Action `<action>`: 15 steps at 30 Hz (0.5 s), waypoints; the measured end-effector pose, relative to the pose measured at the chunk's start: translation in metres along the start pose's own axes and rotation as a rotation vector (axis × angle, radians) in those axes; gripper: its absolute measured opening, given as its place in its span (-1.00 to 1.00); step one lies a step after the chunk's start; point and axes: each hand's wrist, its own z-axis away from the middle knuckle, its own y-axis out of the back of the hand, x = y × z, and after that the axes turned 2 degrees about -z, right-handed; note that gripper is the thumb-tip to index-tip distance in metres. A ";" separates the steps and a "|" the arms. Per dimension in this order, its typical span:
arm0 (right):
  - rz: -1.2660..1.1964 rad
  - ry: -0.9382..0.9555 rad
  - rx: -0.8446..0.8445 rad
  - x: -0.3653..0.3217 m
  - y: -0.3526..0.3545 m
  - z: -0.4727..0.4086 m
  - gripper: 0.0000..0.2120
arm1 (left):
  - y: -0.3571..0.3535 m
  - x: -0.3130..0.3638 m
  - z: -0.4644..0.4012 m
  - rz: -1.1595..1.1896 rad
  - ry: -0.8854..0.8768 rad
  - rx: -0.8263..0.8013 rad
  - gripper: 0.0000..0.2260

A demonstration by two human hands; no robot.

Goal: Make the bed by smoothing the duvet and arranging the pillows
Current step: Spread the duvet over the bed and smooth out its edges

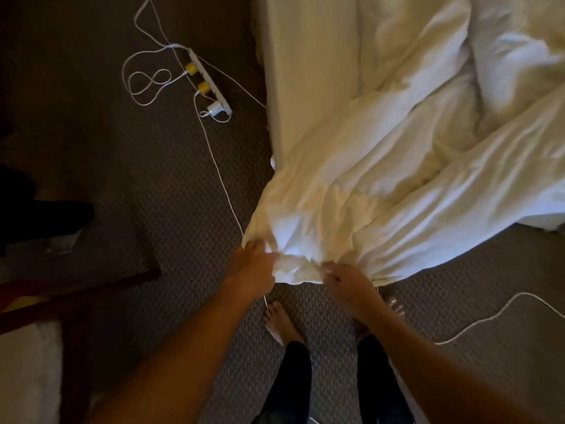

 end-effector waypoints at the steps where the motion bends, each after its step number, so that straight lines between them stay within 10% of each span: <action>1: -0.093 0.000 0.080 0.001 0.007 0.003 -0.76 | 0.006 0.008 -0.002 0.026 0.001 0.025 -0.63; 15: -1.126 -0.628 0.911 0.117 0.124 0.025 -0.67 | 0.150 0.210 -0.070 0.240 -0.372 0.286 -0.78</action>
